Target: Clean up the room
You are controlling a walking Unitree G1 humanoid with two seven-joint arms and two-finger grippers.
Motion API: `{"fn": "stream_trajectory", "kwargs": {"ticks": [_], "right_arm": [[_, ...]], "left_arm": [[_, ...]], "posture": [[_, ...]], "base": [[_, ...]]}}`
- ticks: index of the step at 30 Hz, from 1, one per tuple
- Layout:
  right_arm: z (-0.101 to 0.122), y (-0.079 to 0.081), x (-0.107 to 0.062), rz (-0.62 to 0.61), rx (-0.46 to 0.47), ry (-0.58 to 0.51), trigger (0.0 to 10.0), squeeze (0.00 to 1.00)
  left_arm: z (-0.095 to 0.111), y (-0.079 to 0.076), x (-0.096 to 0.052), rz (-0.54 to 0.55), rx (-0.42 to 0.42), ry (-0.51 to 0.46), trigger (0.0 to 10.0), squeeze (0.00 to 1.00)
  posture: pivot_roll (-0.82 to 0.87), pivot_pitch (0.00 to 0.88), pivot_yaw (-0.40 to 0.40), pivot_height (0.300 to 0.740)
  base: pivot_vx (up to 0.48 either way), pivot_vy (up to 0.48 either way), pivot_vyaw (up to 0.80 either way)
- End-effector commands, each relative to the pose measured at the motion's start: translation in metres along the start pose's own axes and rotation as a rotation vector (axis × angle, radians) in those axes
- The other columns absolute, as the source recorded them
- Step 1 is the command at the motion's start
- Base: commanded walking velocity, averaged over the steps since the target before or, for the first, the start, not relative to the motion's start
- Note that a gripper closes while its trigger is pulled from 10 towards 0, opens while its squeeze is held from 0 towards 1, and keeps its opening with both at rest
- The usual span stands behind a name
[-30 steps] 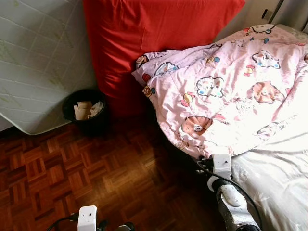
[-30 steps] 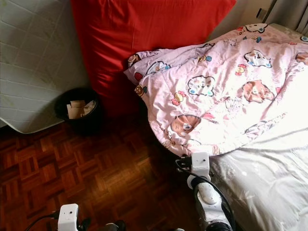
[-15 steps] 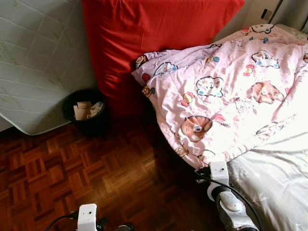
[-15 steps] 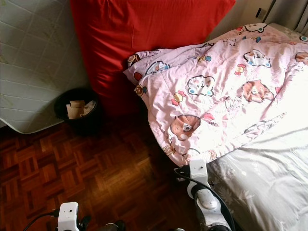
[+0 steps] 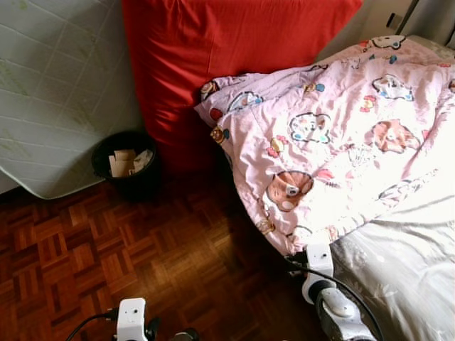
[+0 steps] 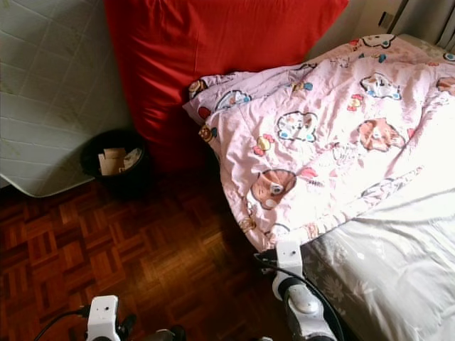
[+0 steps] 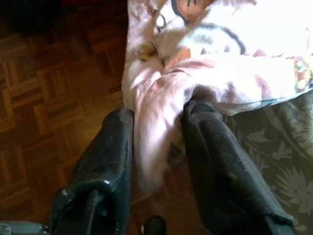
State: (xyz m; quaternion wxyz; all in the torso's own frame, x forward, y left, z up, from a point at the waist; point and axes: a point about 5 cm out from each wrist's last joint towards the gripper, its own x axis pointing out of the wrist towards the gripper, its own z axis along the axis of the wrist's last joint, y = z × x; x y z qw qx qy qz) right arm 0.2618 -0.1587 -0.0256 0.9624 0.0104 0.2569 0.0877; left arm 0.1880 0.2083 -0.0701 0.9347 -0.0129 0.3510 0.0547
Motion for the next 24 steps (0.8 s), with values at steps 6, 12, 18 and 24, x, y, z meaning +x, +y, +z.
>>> {"fn": "stream_trajectory", "kwargs": {"ticks": [6, 12, 18, 24], "right_arm": [[-0.021, -0.001, -0.006, 0.006, 0.051, 0.103, 10.0, 1.00], [-0.042, -0.004, -0.013, -0.038, 0.132, 0.219, 10.0, 0.00], [-0.053, -0.004, -0.018, -0.064, 0.157, 0.260, 10.0, 0.00], [-0.059, -0.007, -0.022, -0.075, 0.133, 0.281, 10.0, 0.00]], "left_arm": [[-0.010, 0.002, -0.004, 0.008, -0.007, 0.036, 10.0, 0.00], [-0.011, 0.003, -0.004, 0.005, 0.002, 0.044, 10.0, 0.00], [-0.011, 0.002, -0.003, -0.003, 0.015, 0.050, 10.0, 0.00], [-0.007, -0.001, -0.001, -0.008, 0.013, 0.051, 10.0, 0.00]], "posture": [[0.07, 0.181, -0.017, 0.740], [0.07, 0.169, -0.012, 0.740], [0.06, 0.137, -0.011, 0.740], [0.07, 0.106, -0.016, 0.740]], "base": [[0.000, 0.000, 0.00], [0.000, 0.000, 0.00], [0.000, 0.000, 0.00], [0.000, 0.000, 0.00]]}}
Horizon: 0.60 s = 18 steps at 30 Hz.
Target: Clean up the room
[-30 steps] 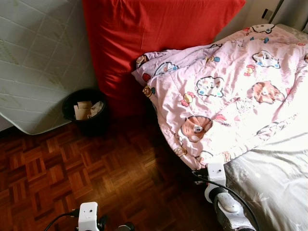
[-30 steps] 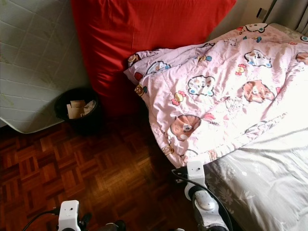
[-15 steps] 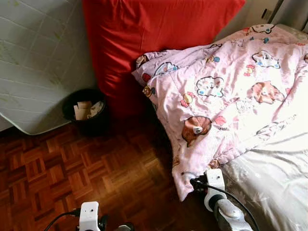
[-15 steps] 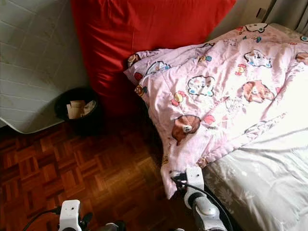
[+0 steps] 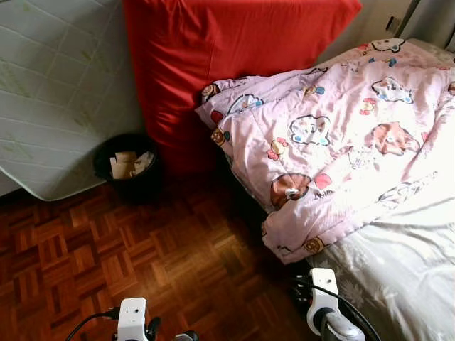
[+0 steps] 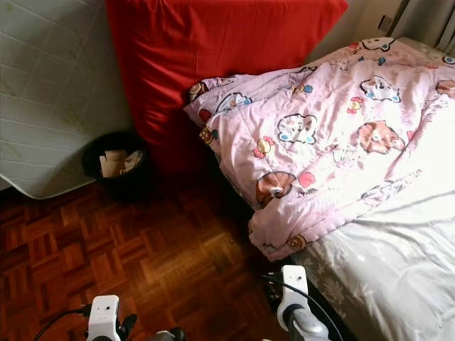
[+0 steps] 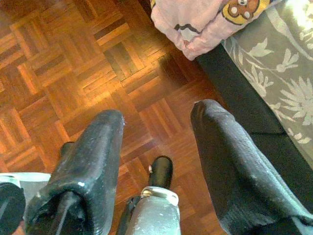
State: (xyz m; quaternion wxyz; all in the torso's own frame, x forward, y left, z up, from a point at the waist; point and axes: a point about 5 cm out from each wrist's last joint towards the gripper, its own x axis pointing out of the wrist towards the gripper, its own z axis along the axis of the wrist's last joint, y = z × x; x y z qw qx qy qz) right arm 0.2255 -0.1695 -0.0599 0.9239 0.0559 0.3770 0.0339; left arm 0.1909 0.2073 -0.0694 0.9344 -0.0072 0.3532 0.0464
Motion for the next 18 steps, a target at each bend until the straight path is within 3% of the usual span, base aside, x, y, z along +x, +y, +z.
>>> {"fn": "stream_trajectory", "kwargs": {"ticks": [1, 7, 10, 13, 18], "right_arm": [[-0.014, -0.002, -0.004, -0.012, 0.017, 0.040, 10.0, 0.00], [-0.044, -0.020, -0.015, -0.128, 0.061, 0.145, 10.0, 0.00], [-0.055, -0.036, -0.024, -0.226, 0.174, 0.164, 10.0, 0.00], [-0.066, -0.044, -0.031, -0.262, 0.207, 0.193, 10.0, 0.00], [-0.072, -0.044, -0.033, -0.255, 0.203, 0.206, 10.0, 0.00]], "left_arm": [[-0.009, 0.000, -0.002, 0.002, -0.006, 0.045, 10.0, 0.00], [-0.010, 0.000, -0.002, 0.005, -0.010, 0.053, 10.0, 0.00], [-0.011, 0.002, -0.003, 0.010, -0.012, 0.057, 10.0, 0.00], [-0.012, 0.004, -0.003, 0.014, -0.006, 0.065, 10.0, 0.00], [-0.013, 0.005, -0.003, 0.008, 0.010, 0.077, 10.0, 0.00]], "posture": [[0.07, 0.101, -0.017, 0.740], [0.08, 0.068, -0.023, 0.740], [0.09, 0.050, -0.015, 0.740], [0.08, 0.032, -0.009, 0.740], [0.08, 0.021, -0.003, 0.740]], "base": [[0.000, 0.000, 0.00], [0.000, 0.000, 0.00], [0.000, 0.000, 0.00], [0.000, 0.000, 0.00], [0.000, 0.000, 0.00]]}}
